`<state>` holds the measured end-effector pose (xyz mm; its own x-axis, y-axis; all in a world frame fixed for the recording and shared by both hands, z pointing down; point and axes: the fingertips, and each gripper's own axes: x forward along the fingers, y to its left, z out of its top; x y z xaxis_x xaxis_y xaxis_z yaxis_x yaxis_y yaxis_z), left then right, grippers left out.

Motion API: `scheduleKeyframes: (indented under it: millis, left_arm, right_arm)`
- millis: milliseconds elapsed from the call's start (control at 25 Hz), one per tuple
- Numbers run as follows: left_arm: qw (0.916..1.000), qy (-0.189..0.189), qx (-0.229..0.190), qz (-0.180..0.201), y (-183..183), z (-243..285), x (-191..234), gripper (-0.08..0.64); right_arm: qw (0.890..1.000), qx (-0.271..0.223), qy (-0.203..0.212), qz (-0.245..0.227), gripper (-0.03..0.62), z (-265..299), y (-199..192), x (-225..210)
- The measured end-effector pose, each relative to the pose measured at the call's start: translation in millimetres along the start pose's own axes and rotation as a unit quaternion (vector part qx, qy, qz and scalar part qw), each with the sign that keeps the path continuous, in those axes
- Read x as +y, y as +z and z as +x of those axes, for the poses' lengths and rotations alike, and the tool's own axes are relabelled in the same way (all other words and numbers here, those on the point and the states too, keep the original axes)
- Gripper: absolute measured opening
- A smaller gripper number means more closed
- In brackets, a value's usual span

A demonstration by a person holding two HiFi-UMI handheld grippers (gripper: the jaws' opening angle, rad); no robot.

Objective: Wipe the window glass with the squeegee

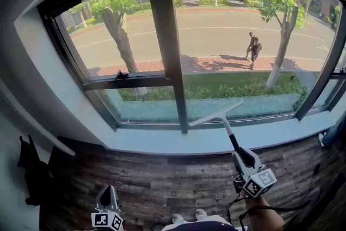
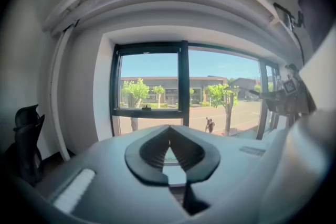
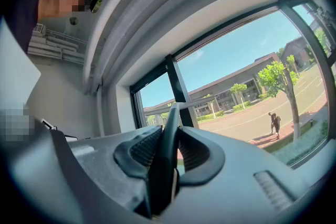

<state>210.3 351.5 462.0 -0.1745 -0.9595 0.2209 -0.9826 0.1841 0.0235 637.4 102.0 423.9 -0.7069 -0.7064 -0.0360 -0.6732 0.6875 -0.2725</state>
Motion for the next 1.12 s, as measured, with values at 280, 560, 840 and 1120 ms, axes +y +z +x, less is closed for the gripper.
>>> scheduleKeyframes:
  millis: [280,560,840,1120]
  left_arm:
    - [0.9990,-0.031,0.019,0.026,-7,14,-29,-0.009]
    - [0.9995,0.002,0.004,-0.032,-7,-3,-44,-0.009]
    - [0.9977,0.038,0.019,-0.053,-13,-27,-31,-0.009]
    - [0.9958,0.057,0.008,-0.071,-18,-19,-2,-0.009]
  right_arm:
    - [1.000,0.010,-0.019,0.020,0.101,-32,-12,-17]
    - [0.999,0.003,0.027,0.023,0.101,-26,-15,-35]
    - [0.998,0.006,0.045,0.037,0.101,-4,-11,-35]
    - [0.998,-0.001,0.050,0.034,0.101,24,-4,-26]
